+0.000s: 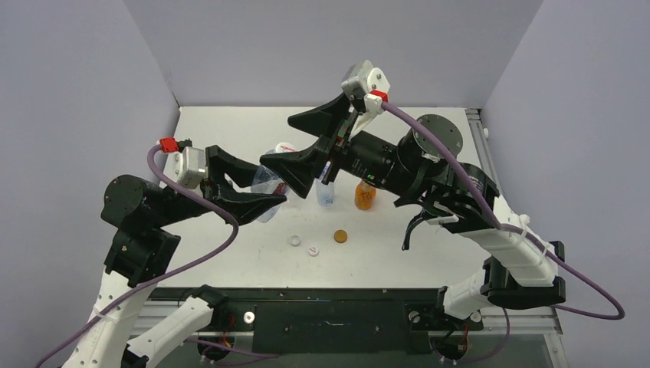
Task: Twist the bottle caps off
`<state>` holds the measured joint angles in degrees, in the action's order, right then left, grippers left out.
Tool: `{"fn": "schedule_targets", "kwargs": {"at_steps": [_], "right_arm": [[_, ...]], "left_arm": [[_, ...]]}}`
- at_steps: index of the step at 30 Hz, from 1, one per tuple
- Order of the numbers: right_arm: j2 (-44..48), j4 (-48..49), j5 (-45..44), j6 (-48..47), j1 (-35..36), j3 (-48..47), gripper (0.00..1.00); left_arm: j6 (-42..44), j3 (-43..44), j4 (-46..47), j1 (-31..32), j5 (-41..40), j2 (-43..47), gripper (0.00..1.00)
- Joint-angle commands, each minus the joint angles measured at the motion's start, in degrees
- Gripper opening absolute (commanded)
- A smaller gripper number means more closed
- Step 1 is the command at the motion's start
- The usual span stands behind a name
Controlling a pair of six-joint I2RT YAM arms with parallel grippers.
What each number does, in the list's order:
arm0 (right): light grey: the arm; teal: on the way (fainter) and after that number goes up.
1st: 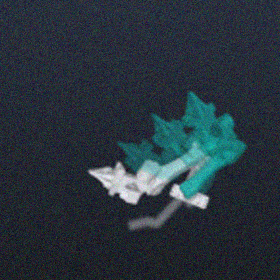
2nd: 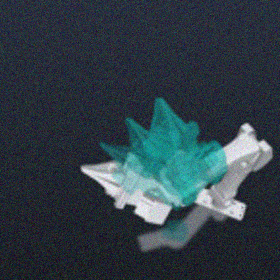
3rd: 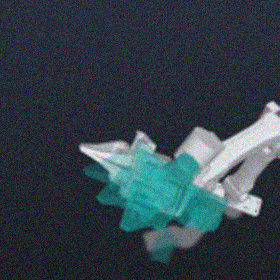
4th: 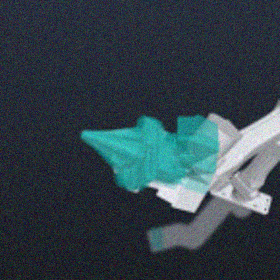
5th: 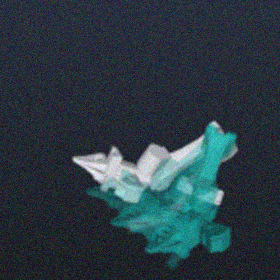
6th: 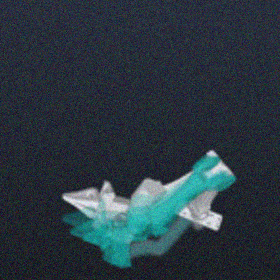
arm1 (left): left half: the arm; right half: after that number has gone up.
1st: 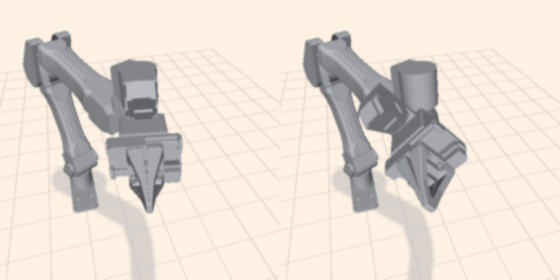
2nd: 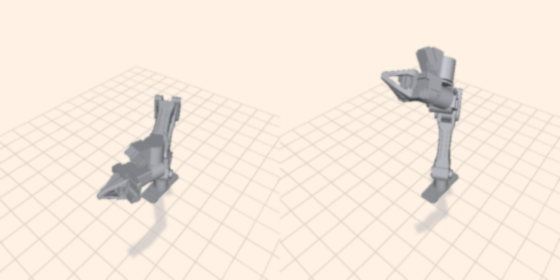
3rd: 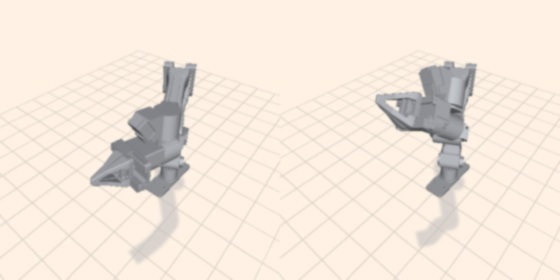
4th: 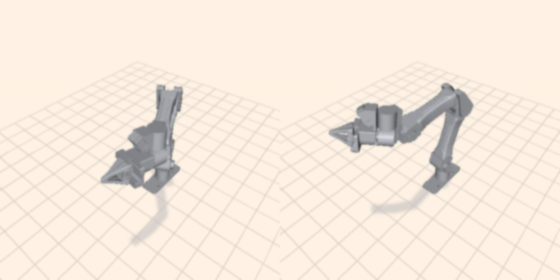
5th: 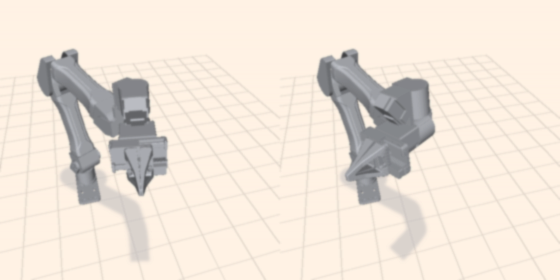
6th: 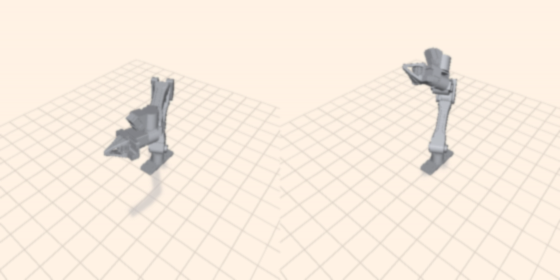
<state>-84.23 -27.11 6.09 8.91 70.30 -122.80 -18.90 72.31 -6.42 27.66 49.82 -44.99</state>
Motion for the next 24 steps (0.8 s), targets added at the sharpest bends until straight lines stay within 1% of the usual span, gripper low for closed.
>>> {"fn": "schedule_targets", "kwargs": {"at_steps": [1, 2, 5, 7, 8, 9, 10, 15, 16, 17, 18, 19, 20, 21, 22, 23, 24], "right_arm": [[-0.2, -1.6, -20.2, -1.0, 3.2, -2.5, 0.81], [-1.2, -2.8, -21.7, -1.0, 3.9, -3.1, 0.81], [-3.4, -5.1, -23.7, -0.4, 4.6, -5.9, 0.80], [-4.2, -5.7, -23.8, 0.2, 4.5, -6.5, 0.73], [-4.5, -5.6, -23.6, 0.3, 4.5, -6.6, 0.67], [-4.5, -5.5, -23.4, 0.4, 4.6, -6.6, 0.64], [-4.6, -5.4, -23.2, 0.6, 4.6, -6.6, 0.58], [-4.9, -5.8, -22.1, 0.4, 4.5, -7.2, 0.46], [-5.0, -5.9, -21.8, 0.5, 4.5, -7.4, 0.40], [-5.1, -6.1, -21.3, 0.4, 4.5, -7.6, 0.37], [-5.1, -6.2, -21.1, 0.3, 4.4, -7.9, 0.29], [-5.0, -6.4, -20.8, 0.2, 4.4, -8.0, 0.18], [-4.9, -6.5, -20.4, -0.2, 4.3, -8.0, 0.13], [-4.5, -6.6, -18.6, -0.4, 3.9, -8.0, 0.05], [-4.1, -6.6, -17.1, -1.0, 3.6, -7.8, 0.03], [-3.2, -6.2, -12.9, -1.4, 2.8, -7.6, 0.00], [-2.7, -6.0, -9.7, -2.1, 2.1, -6.8, 0.00]], "left_arm": [[13.0, -0.8, -4.3, -0.1, -12.0, 1.2, 0.29], [15.0, -1.4, -4.4, -0.1, -13.8, 1.4, 0.29], [17.0, -1.8, -4.5, -0.1, -15.6, 1.6, 0.29], [17.3, -1.8, -4.6, -0.1, -16.0, 1.6, 0.29], [17.3, -1.8, -4.6, -0.1, -15.8, 1.6, 0.29], [17.3, -1.7, -4.6, -0.1, -15.8, 1.6, 0.29], [17.3, -1.8, -4.6, -0.1, -16.0, 1.6, 0.29], [17.2, -1.9, -4.2, -0.1, -16.6, 1.6, 0.29], [17.2, -1.9, -4.2, -0.1, -16.7, 1.5, 0.29], [17.1, -1.8, -4.2, -0.1, -16.8, 1.4, 0.29], [17.0, -1.8, -4.1, -0.1, -16.8, 1.3, 0.29], [16.5, -1.8, -3.9, -0.1, -16.7, 1.3, 0.29], [16.2, -1.8, -3.9, -0.2, -16.6, 1.2, 0.29], [15.4, -1.8, -3.6, -0.1, -16.1, 1.3, 0.29], [15.0, -1.7, -3.5, -0.1, -15.6, 1.3, 0.29], [13.7, -1.7, -3.1, -0.1, -14.4, 1.3, 0.28], [13.0, -1.7, -2.8, -0.1, -13.4, 1.3, 0.28]]}}
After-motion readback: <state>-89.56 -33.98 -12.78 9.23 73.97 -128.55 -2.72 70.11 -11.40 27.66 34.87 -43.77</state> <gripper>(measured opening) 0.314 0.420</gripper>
